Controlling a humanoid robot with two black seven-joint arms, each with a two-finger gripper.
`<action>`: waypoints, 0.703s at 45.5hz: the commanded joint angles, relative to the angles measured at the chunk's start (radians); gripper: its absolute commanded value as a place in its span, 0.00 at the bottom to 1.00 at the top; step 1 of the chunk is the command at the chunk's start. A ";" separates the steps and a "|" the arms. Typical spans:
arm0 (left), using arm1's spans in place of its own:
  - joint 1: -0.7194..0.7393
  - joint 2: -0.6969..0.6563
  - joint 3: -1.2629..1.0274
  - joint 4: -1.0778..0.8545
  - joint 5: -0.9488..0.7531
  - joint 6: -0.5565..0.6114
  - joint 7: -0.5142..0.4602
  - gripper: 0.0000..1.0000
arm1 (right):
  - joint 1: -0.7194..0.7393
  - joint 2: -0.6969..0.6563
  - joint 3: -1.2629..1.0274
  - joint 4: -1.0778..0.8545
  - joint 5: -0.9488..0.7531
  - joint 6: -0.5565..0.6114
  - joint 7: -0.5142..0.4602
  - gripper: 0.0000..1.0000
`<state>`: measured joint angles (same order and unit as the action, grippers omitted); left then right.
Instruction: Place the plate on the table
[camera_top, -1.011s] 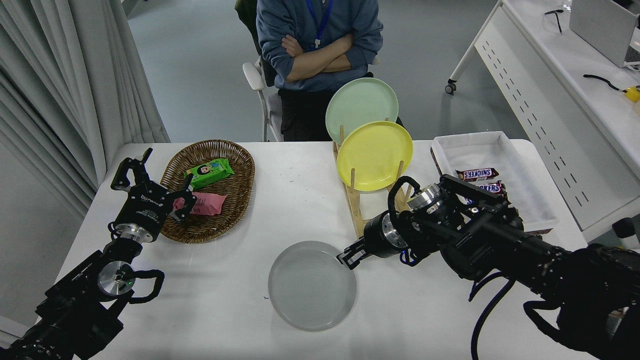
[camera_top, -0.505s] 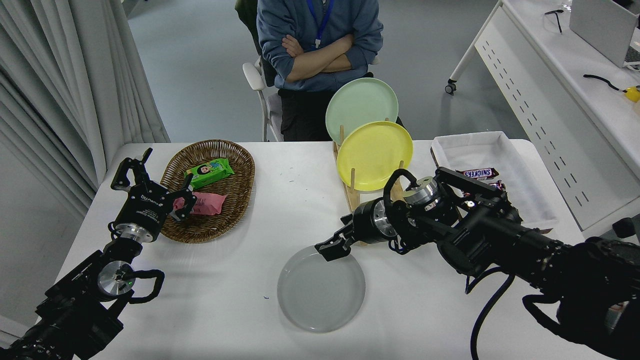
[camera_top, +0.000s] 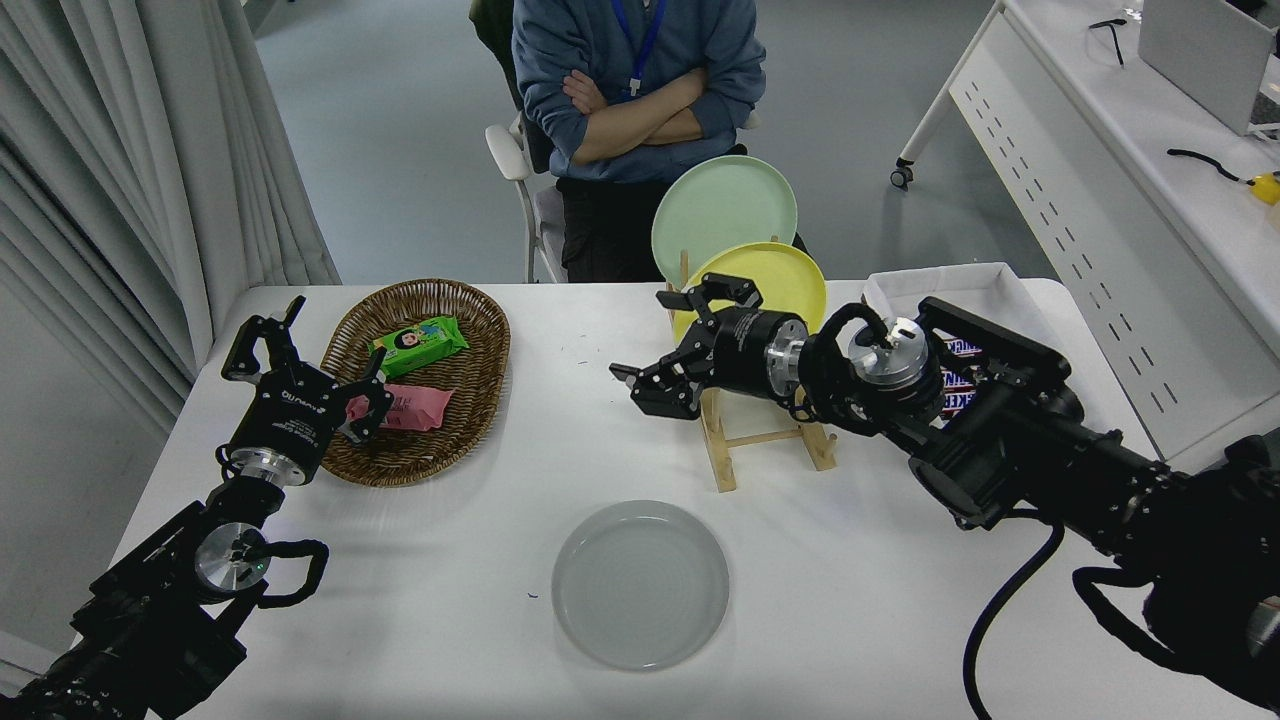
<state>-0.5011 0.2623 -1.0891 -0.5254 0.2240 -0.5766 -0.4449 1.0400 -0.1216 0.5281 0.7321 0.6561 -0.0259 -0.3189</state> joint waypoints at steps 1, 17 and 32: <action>-0.001 0.000 0.000 0.001 0.000 0.000 0.000 1.00 | -0.021 -0.064 0.210 -0.039 -0.254 0.066 0.050 0.99; -0.001 0.000 0.000 -0.001 0.000 0.000 0.000 1.00 | -0.187 -0.150 0.415 -0.042 -0.481 0.202 0.181 0.99; -0.001 0.000 0.000 -0.001 0.000 0.001 0.000 1.00 | -0.386 -0.164 0.595 -0.042 -0.635 0.216 0.236 0.99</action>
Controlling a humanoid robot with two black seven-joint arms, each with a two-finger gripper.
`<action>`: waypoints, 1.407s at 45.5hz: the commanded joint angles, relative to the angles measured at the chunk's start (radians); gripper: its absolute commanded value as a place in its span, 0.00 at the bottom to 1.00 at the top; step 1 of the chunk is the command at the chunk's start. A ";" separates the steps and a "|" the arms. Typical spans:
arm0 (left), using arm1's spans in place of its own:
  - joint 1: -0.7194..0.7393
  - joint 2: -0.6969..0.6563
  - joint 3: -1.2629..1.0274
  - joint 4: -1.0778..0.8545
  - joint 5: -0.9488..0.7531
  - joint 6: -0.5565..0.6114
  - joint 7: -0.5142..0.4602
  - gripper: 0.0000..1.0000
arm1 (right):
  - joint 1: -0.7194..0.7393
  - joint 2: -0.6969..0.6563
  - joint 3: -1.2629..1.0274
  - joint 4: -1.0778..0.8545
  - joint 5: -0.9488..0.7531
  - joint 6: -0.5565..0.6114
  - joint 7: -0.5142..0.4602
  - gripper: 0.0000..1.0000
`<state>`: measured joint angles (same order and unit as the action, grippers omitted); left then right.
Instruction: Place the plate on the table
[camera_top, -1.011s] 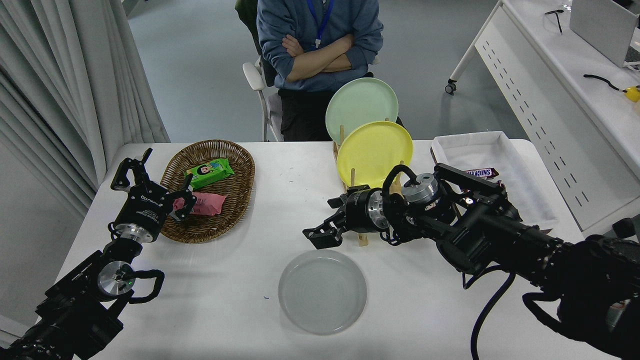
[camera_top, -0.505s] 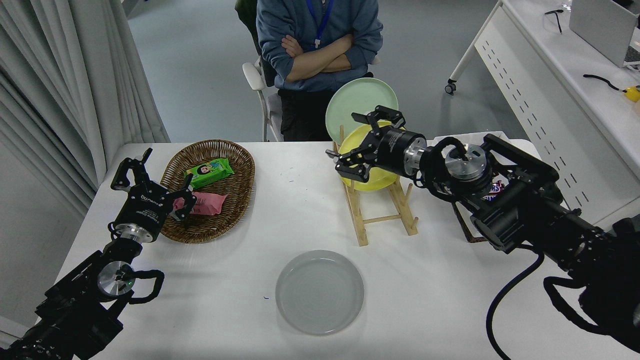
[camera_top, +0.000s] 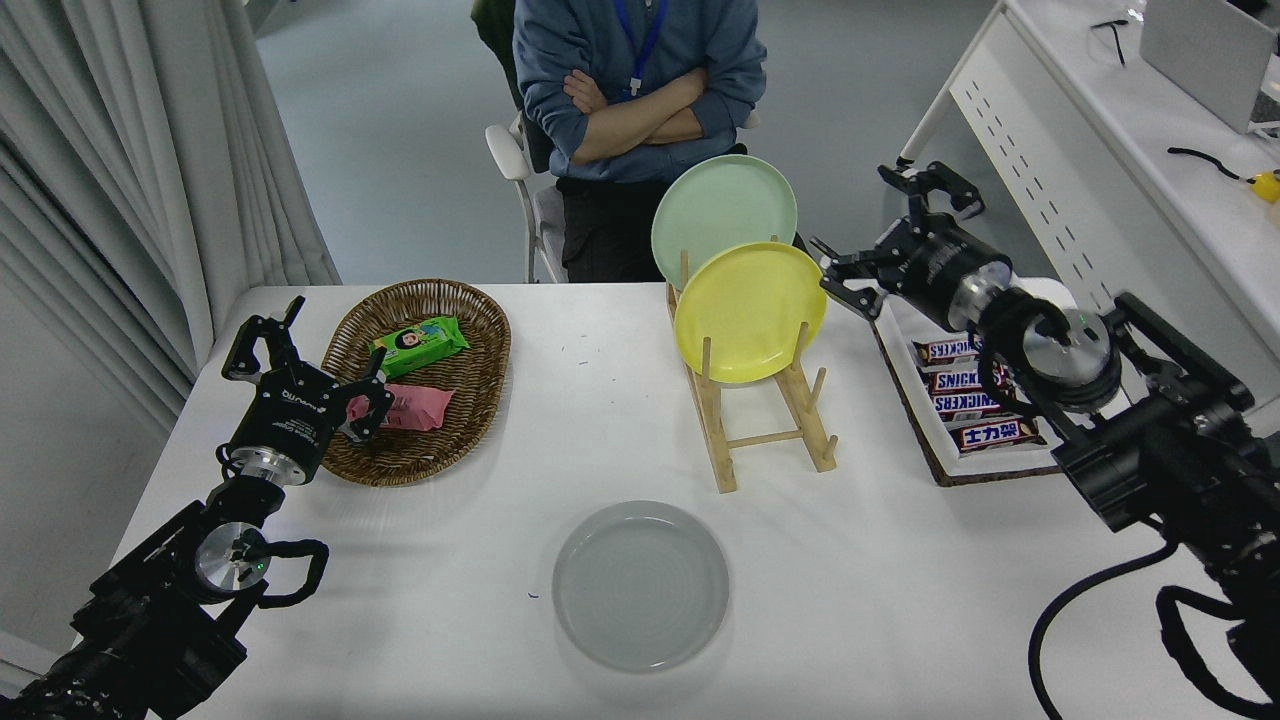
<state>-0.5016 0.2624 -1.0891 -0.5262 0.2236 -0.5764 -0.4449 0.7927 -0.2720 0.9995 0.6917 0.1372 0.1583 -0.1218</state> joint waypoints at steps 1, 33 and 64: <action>0.000 0.000 0.000 0.000 0.000 0.000 0.000 1.00 | -0.151 -0.013 0.132 -0.001 -0.120 0.036 0.040 0.99; 0.000 0.000 0.000 0.000 0.000 0.000 0.000 1.00 | -0.316 0.050 0.372 0.009 -0.280 0.138 0.109 0.99; 0.000 0.000 0.000 0.000 0.000 0.001 0.000 1.00 | -0.236 0.051 0.337 -0.110 -0.280 0.078 0.165 0.99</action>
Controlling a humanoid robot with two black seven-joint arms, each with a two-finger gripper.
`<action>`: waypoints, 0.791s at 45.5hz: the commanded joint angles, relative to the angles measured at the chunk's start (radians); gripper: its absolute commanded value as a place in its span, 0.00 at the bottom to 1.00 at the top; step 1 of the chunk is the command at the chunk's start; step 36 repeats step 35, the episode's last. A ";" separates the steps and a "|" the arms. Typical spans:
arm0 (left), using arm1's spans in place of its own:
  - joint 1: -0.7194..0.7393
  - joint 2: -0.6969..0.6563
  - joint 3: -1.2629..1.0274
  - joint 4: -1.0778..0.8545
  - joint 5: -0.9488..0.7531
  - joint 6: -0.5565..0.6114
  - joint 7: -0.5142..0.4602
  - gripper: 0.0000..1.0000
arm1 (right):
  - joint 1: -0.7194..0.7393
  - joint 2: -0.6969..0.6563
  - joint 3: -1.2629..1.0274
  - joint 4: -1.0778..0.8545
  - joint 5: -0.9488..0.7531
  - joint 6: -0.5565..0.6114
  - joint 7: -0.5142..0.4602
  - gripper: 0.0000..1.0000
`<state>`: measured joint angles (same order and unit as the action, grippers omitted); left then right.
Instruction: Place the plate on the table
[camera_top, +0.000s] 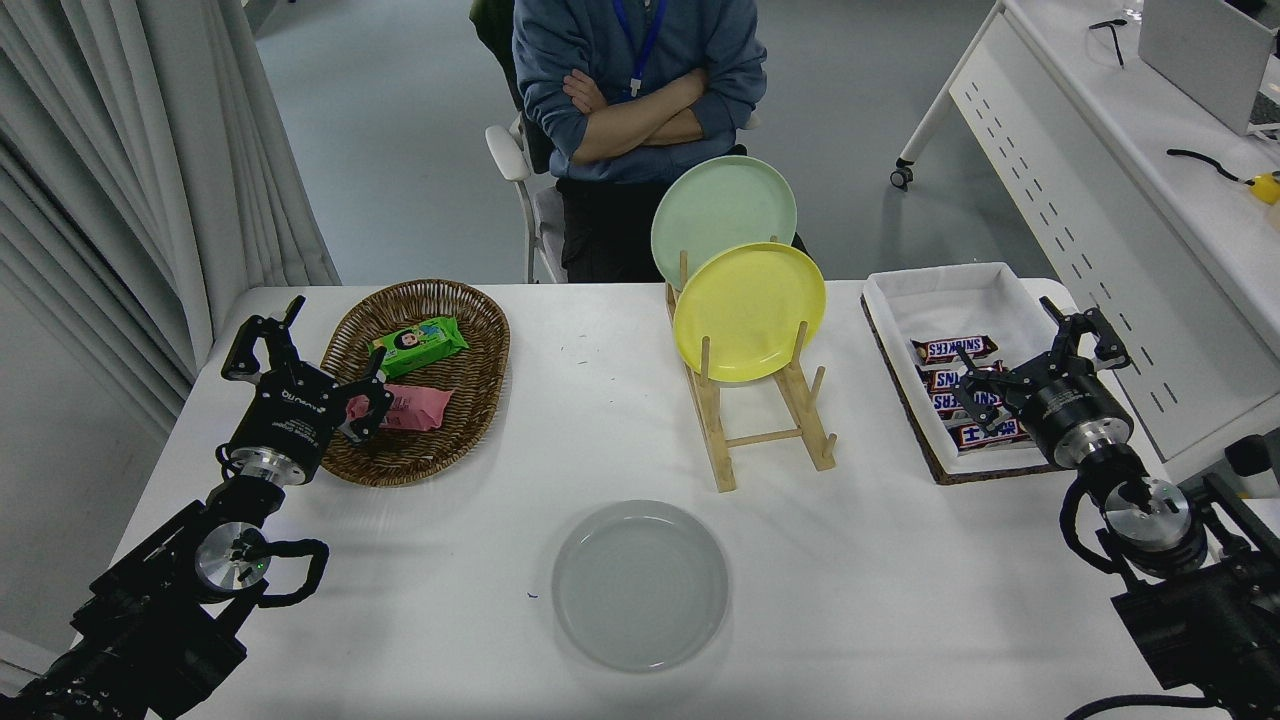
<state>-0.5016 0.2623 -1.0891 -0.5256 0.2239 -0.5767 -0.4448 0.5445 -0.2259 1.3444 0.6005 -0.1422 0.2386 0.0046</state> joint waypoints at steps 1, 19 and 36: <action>0.000 0.000 0.000 -0.001 0.000 0.000 0.000 1.00 | 0.012 0.007 -0.008 -0.018 0.000 -0.001 0.040 0.99; 0.000 0.000 0.000 -0.001 0.000 0.000 0.000 1.00 | 0.040 0.025 -0.019 -0.013 0.015 0.015 0.038 0.99; 0.000 0.000 0.000 -0.001 0.000 0.001 0.000 1.00 | 0.043 0.034 -0.054 -0.008 0.015 0.019 0.040 0.99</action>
